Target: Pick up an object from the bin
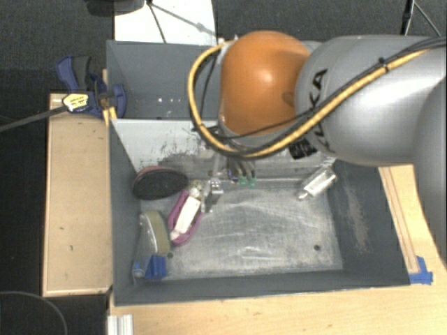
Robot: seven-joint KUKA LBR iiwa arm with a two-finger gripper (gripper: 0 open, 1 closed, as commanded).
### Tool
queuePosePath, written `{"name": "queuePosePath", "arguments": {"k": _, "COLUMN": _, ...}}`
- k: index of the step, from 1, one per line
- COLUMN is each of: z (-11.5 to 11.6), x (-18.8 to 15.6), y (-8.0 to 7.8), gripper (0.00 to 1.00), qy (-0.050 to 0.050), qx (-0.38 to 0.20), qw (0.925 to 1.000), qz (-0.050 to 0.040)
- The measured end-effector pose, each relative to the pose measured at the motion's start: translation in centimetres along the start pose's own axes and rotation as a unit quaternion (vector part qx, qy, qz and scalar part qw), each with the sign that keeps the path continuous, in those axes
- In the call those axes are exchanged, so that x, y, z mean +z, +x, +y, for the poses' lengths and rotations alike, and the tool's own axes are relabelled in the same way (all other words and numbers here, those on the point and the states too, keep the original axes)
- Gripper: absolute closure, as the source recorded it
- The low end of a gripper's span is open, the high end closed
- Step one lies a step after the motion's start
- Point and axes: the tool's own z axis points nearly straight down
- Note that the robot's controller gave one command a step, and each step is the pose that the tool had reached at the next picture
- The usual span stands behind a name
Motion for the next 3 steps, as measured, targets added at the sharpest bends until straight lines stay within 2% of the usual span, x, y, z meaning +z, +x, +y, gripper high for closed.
{"name": "queuePosePath", "arguments": {"k": 1, "z": 2.9, "x": 16.2, "y": 0.6, "gripper": 0.00, "qy": 0.000, "qx": -0.233, "qw": 0.9726, "qz": 0.0007}}
{"name": "queuePosePath", "arguments": {"k": 2, "z": 2.6, "x": 13.1, "y": 0.2, "gripper": 0.00, "qy": 0.000, "qx": -0.403, "qw": 0.9151, "qz": -0.0023}}
{"name": "queuePosePath", "arguments": {"k": 3, "z": 1.4, "x": 11.8, "y": -1.4, "gripper": 0.00, "qy": 0.000, "qx": -0.456, "qw": 0.8898, "qz": -0.0019}}
